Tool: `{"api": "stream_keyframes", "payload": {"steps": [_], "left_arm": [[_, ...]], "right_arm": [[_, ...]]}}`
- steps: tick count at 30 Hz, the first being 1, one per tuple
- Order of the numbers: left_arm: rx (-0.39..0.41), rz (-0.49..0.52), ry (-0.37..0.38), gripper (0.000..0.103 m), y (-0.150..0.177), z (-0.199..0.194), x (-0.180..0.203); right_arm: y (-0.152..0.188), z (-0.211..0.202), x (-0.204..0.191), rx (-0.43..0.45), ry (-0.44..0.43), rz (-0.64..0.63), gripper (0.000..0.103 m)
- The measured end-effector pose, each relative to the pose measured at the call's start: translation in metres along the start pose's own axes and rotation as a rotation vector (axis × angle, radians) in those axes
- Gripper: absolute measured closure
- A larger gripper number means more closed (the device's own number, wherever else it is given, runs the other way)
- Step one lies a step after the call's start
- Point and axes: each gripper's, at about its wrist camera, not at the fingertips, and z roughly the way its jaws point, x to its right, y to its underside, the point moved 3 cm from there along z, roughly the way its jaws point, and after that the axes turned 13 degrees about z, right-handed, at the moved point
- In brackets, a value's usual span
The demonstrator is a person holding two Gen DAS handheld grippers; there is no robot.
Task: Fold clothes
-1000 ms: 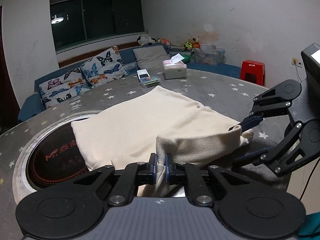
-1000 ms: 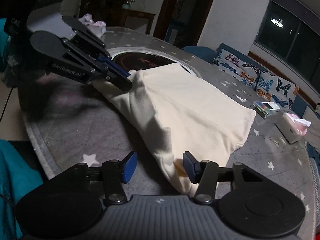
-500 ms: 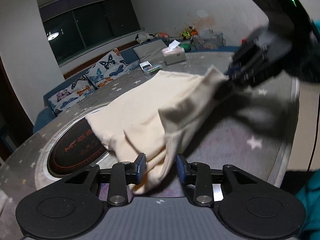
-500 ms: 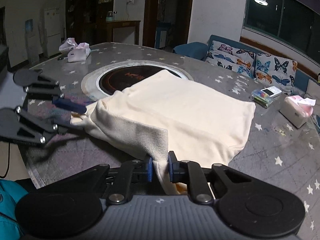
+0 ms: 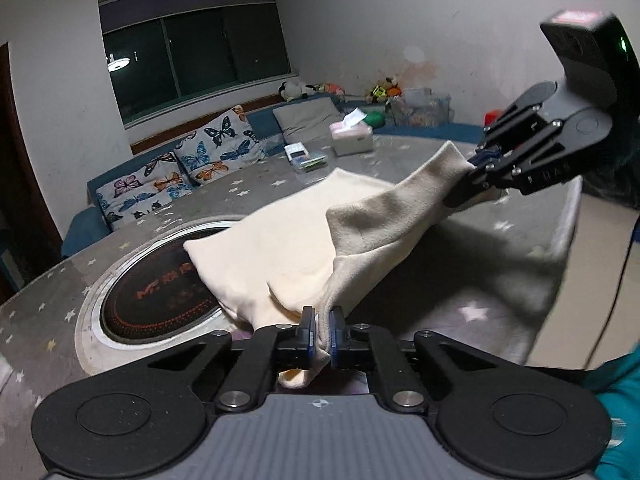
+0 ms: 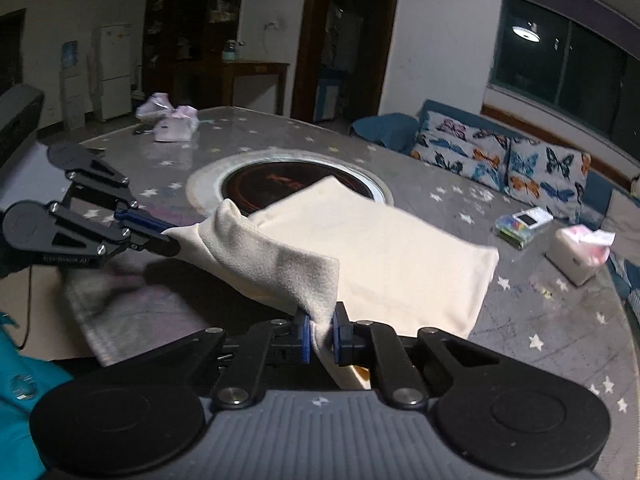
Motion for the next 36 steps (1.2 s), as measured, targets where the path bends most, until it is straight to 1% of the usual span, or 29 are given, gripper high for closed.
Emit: {"api": "stream_keyframes", "payload": {"steps": [2, 4, 6, 8, 10, 13, 16, 20, 23, 26, 30, 32, 33, 35, 36], "left_arm": [[0.004, -0.015, 0.014, 0.096, -0.002, -0.016, 0.001], [0.021, -0.022, 0.023, 0.098, -0.006, -0.034, 0.003], [0.043, -0.030, 0.016, 0.098, -0.012, -0.049, 0.003], [0.059, -0.029, -0.003, 0.098, -0.017, -0.052, 0.001], [0.068, -0.028, -0.024, 0.098, -0.021, -0.047, -0.003], [0.070, -0.032, -0.050, 0.098, -0.028, -0.029, -0.014], [0.076, -0.035, -0.072, 0.098, -0.041, -0.008, -0.028], [0.067, -0.024, -0.095, 0.098, -0.059, 0.030, -0.050], [0.041, -0.012, -0.105, 0.099, -0.069, 0.065, -0.064], [-0.004, -0.010, -0.107, 0.099, -0.073, 0.104, -0.075], [-0.094, -0.050, -0.098, 0.098, -0.066, 0.157, -0.082], [-0.136, -0.075, -0.102, 0.097, -0.059, 0.174, -0.083], [-0.147, -0.080, -0.111, 0.094, -0.056, 0.180, -0.083], [-0.169, -0.089, -0.128, 0.092, -0.051, 0.188, -0.084], [-0.177, -0.094, -0.137, 0.089, -0.050, 0.190, -0.084]], "right_arm": [[0.000, -0.016, -0.010, 0.000, -0.016, -0.014, 0.094], [-0.003, -0.033, -0.020, 0.003, -0.031, -0.037, 0.094], [-0.006, -0.045, -0.027, 0.007, -0.040, -0.044, 0.094], [-0.009, -0.053, -0.032, 0.008, -0.046, -0.046, 0.094], [-0.015, -0.051, -0.030, 0.013, -0.041, -0.044, 0.094], [-0.025, -0.040, -0.023, 0.021, -0.019, -0.039, 0.094], [-0.043, -0.024, -0.008, 0.025, 0.009, -0.024, 0.094], [-0.064, 0.000, 0.018, 0.021, 0.041, -0.007, 0.094], [-0.074, 0.026, 0.038, -0.002, 0.068, 0.016, 0.094], [-0.083, 0.052, 0.059, -0.027, 0.095, 0.040, 0.094], [-0.080, 0.091, 0.081, -0.076, 0.128, 0.115, 0.094], [-0.072, 0.111, 0.089, -0.093, 0.155, 0.150, 0.092], [-0.068, 0.118, 0.094, -0.093, 0.177, 0.171, 0.091], [-0.061, 0.127, 0.103, -0.094, 0.207, 0.231, 0.084], [-0.058, 0.130, 0.109, -0.089, 0.221, 0.261, 0.082]]}}
